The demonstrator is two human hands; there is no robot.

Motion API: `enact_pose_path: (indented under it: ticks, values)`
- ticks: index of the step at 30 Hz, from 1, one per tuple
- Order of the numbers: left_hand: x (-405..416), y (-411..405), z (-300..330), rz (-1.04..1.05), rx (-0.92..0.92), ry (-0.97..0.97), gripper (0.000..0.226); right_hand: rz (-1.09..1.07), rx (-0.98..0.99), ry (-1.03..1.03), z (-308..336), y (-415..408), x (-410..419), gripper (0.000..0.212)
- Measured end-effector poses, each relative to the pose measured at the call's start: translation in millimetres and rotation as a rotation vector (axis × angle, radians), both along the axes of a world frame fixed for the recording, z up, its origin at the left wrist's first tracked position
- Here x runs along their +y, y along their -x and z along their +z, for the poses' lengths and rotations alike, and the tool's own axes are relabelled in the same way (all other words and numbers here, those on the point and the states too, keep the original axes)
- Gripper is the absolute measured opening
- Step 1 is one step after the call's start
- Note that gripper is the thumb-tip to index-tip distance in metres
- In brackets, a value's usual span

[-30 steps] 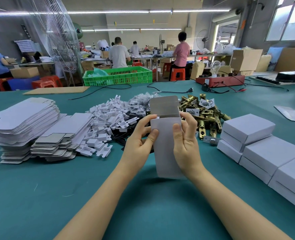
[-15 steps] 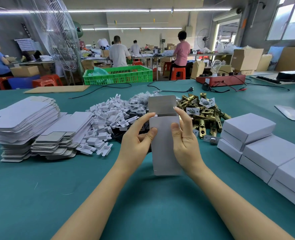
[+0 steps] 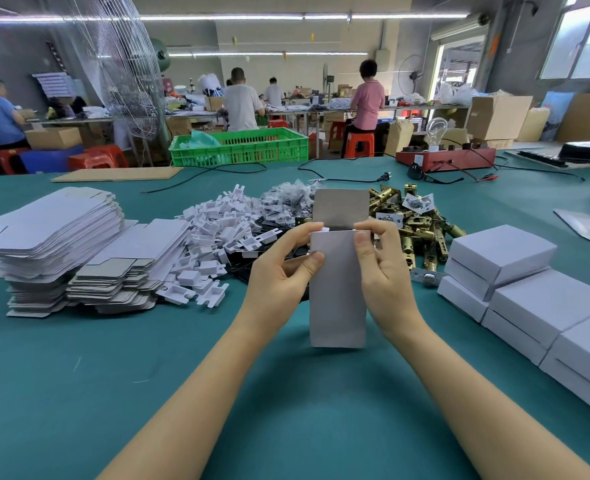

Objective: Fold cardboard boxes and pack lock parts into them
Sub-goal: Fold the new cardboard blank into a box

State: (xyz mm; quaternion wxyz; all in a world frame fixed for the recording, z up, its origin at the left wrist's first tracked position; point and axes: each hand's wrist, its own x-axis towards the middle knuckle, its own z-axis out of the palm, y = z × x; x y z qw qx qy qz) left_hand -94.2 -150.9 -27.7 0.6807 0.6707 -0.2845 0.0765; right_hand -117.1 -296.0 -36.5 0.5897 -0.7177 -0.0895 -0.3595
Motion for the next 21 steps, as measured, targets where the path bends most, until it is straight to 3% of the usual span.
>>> enact_pose_path:
  ticks: [16,21]
  values:
    - [4,1,5,-0.055,0.041,0.017,0.035,-0.051,-0.078,0.128,11,6,-5,0.019]
    - [4,1,5,-0.07,0.062,0.032,0.035,0.001,-0.124,0.059,14,7,-4,0.046]
